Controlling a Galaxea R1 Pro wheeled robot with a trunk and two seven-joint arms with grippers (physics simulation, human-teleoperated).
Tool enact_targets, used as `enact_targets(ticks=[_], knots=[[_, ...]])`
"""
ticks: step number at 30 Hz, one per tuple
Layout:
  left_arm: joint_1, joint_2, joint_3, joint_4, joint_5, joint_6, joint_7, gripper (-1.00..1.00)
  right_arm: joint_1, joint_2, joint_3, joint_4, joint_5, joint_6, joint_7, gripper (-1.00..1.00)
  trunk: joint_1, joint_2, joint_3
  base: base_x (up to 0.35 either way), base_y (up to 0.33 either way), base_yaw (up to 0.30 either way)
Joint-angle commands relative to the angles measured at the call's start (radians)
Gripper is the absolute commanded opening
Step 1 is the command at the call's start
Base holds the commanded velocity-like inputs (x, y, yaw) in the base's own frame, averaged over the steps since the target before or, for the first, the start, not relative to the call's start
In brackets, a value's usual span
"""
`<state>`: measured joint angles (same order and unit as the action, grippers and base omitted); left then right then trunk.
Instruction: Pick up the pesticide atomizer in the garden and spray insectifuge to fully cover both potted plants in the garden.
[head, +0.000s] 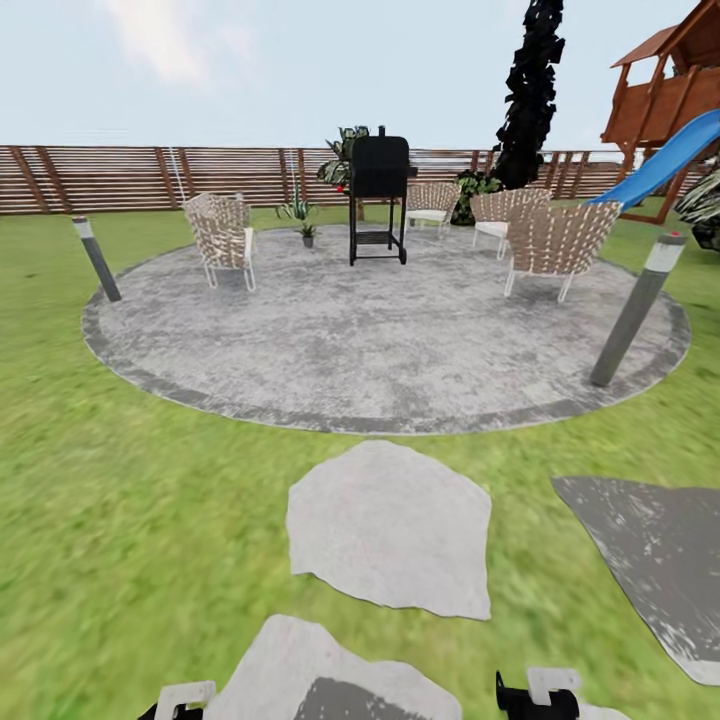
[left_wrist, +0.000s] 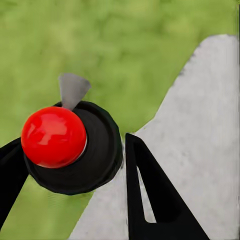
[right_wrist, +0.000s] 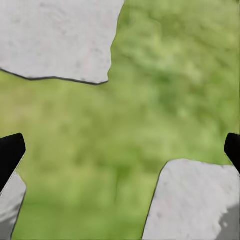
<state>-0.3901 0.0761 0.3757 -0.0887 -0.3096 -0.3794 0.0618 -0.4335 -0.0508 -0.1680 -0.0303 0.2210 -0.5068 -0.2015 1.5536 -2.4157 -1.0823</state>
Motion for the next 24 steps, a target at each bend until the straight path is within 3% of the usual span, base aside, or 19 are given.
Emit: enact_targets(ticks=[1,24], knots=[[-0.001,0.000,0.004,0.001,-0.011,-0.004,0.006,-1.00,-0.001,0.000,-0.007,0.001,0.011,-0.003,-0.004,1.00,0.000,0.000,-0.001,0.325,-0.076,0.000],[-0.001,0.001,0.003,0.001,-0.010,-0.004,0.006,-1.00,-0.001,-0.006,-0.007,0.001,0.010,-0.003,-0.004,1.00,0.000,0.000,-0.001,0.329,-0.041,0.038]])
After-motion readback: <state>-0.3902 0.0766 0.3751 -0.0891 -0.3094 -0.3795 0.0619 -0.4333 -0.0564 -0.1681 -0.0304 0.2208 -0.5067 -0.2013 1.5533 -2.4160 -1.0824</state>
